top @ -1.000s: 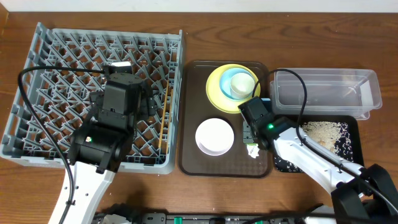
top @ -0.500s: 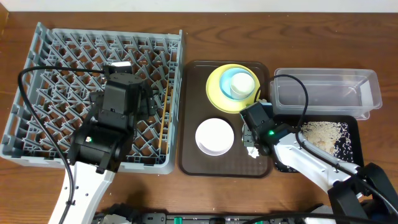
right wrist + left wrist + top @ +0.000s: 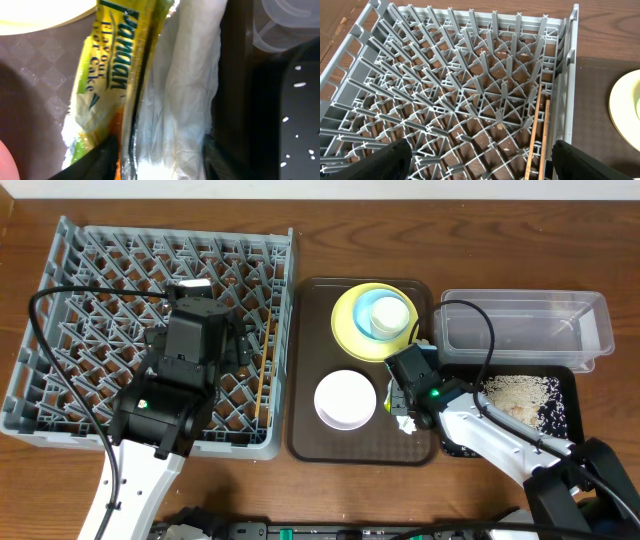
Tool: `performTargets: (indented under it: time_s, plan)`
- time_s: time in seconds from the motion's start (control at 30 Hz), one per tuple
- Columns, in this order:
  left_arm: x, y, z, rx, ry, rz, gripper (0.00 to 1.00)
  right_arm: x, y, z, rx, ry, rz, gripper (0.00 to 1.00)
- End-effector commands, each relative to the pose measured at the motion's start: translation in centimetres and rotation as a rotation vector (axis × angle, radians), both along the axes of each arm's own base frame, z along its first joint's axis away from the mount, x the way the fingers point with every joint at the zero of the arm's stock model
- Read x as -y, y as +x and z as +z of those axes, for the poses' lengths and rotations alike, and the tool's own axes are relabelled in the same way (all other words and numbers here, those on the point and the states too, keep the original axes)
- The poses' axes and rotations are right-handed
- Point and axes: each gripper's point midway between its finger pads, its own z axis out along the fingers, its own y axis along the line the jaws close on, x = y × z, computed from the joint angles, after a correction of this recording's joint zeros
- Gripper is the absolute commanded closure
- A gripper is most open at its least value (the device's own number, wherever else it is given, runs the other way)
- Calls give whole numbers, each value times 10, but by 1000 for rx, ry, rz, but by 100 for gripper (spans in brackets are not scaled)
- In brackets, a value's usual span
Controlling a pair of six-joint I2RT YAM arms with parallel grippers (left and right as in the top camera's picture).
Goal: Sort waste into correct bins and load items into the dishwasher
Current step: 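Grasp the yellow snack wrapper and tissue on the brown tray with the right gripper, then carry the wrapper right and drop it into the clear plastic bin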
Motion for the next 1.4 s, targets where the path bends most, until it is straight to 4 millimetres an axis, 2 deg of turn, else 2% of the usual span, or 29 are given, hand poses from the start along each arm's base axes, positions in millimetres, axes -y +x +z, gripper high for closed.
performTargets:
  time_s: [0.0, 0.1, 0.13, 0.2, 0.27, 0.33, 0.43, 0.57, 0.6, 0.7, 0.77, 0.83, 0.87, 0.9, 1.0, 1.03, 1.13, 1.3, 1.37]
  plan:
    - [-3, 2, 7, 19, 1, 23, 8, 4, -2, -4, -3, -24, -9, 55]
    - [-3, 2, 7, 18, 1, 23, 8, 4, -2, -4, -3, -24, -9, 64]
    - [-3, 2, 7, 18, 1, 23, 8, 4, -2, -4, -3, -24, -9, 75]
    - [-3, 2, 7, 18, 1, 23, 7, 4, -2, -4, -3, -24, -9, 89]
    - [-3, 2, 7, 18, 1, 23, 8, 3, 1, -2, 6, -17, -8, 99]
    - [-3, 2, 7, 18, 1, 23, 8, -3, 7, 13, 23, 2, 3, 99]
    - [-3, 2, 7, 19, 1, 23, 8, -16, 15, 47, 59, 64, 19, 99]
    - [-3, 2, 7, 18, 1, 23, 8, -24, 27, 108, 163, 122, 39, 99]
    - [-3, 2, 7, 18, 1, 23, 8, -23, 30, 133, 210, 137, 32, 99]
    - [-3, 2, 7, 18, 1, 23, 8, -7, 40, 171, 318, 133, -20, 99]
    - [-3, 2, 7, 18, 1, 23, 8, 8, 48, 187, 386, 118, -75, 99]
    - [-3, 2, 7, 19, 1, 23, 8, 33, 63, 198, 447, 111, -164, 99]
    - [-3, 2, 7, 18, 1, 23, 8, 43, 69, 200, 462, 115, -202, 99]
    - [-3, 2, 7, 18, 1, 23, 8, 63, 78, 200, 478, 130, -294, 99]
    - [-3, 2, 7, 19, 1, 23, 8, 101, 89, 195, 488, 168, -486, 99]
    - [-3, 2, 7, 18, 1, 23, 8, 117, 91, 190, 486, 180, -565, 99]
    - [-3, 2, 7, 18, 1, 23, 8, 146, 94, 175, 463, 203, -721, 99]
    - [-3, 2, 7, 18, 1, 23, 8, 178, 100, 133, 368, 212, -860, 99]
    - [-3, 2, 7, 18, 1, 23, 8, 184, 103, 125, 356, 196, -863, 99]
